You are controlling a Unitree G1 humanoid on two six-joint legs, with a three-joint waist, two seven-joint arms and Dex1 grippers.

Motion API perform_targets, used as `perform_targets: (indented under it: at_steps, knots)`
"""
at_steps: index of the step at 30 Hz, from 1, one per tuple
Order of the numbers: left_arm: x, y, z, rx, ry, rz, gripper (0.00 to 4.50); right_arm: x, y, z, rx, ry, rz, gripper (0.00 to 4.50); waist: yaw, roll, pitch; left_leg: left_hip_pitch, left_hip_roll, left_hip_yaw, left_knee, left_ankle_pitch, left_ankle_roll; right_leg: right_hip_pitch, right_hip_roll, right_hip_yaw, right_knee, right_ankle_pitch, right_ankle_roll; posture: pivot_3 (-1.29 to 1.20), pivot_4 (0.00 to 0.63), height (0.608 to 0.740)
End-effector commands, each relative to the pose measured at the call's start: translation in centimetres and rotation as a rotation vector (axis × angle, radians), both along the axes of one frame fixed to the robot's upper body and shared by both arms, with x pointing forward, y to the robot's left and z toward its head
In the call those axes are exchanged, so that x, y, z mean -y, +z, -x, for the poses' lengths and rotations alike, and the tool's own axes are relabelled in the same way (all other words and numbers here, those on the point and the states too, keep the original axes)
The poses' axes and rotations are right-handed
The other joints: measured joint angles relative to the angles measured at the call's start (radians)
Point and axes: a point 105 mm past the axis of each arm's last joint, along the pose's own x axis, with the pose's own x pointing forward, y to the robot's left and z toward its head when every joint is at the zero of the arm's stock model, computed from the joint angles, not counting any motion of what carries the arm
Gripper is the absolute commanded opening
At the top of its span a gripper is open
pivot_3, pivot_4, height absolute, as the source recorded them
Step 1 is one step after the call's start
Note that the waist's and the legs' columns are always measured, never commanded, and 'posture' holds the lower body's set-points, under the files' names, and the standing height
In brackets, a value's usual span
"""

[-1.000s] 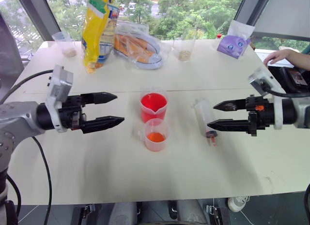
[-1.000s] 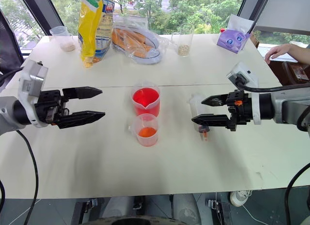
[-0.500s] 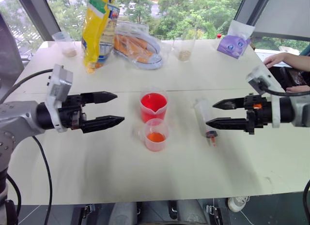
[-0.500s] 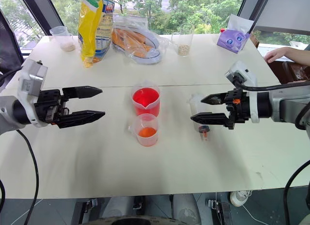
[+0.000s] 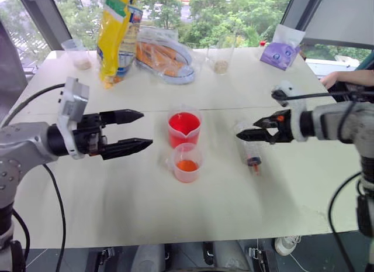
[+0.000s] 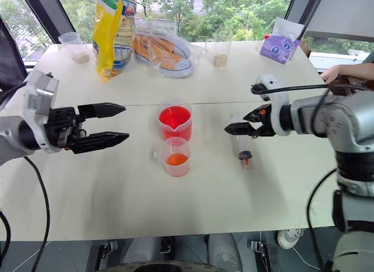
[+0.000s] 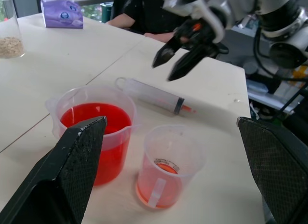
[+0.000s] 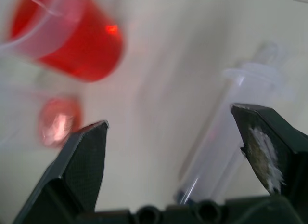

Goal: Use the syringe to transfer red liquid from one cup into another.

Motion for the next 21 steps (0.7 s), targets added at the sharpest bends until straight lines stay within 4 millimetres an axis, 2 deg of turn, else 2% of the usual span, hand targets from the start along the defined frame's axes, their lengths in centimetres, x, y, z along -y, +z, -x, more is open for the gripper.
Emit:
perform_targets:
  at_steps: [1, 8, 18, 21]
  knots:
    - [0.3, 0.7, 0.1, 0.060, 0.004, 0.014, 4.50, 1.1, -0.5, -1.5, -0.036, -0.140, 0.062, 4.40, 0.002, 0.000, 0.000, 0.000, 0.000, 0.000, 0.000, 0.000, 0.000, 0.000, 0.000, 0.000, 0.000, 0.000, 0.000, 0.00, 0.150, 0.740]
    - [0.1, 0.0, 0.5, 0.064, 0.032, 0.023, 4.50, 1.1, -2.6, -2.8, -0.103, -0.215, 0.128, 4.40, -0.003, 0.000, 0.000, -0.001, -0.002, 0.000, 0.000, -0.001, 0.001, 0.000, -0.001, 0.000, 0.000, 0.001, 0.002, 0.00, 0.150, 0.740]
    - [0.1, -0.4, 0.9, 0.076, 0.058, 0.027, 4.50, 0.4, -5.8, -3.6, -0.168, -0.191, 0.179, 4.40, -0.003, 0.000, 0.000, 0.000, -0.001, 0.000, 0.000, -0.001, 0.001, 0.000, 0.001, 0.000, 0.001, 0.001, 0.002, 0.00, 0.150, 0.740]
    - [0.0, -0.5, 0.9, 0.076, 0.065, 0.023, 4.50, 0.6, -6.2, -3.8, -0.167, -0.189, 0.198, 3.52, -0.005, -0.001, -0.001, 0.002, -0.001, 0.000, 0.000, -0.001, 0.001, 0.002, 0.001, 0.000, 0.000, 0.001, 0.001, 0.00, 0.150, 0.740]
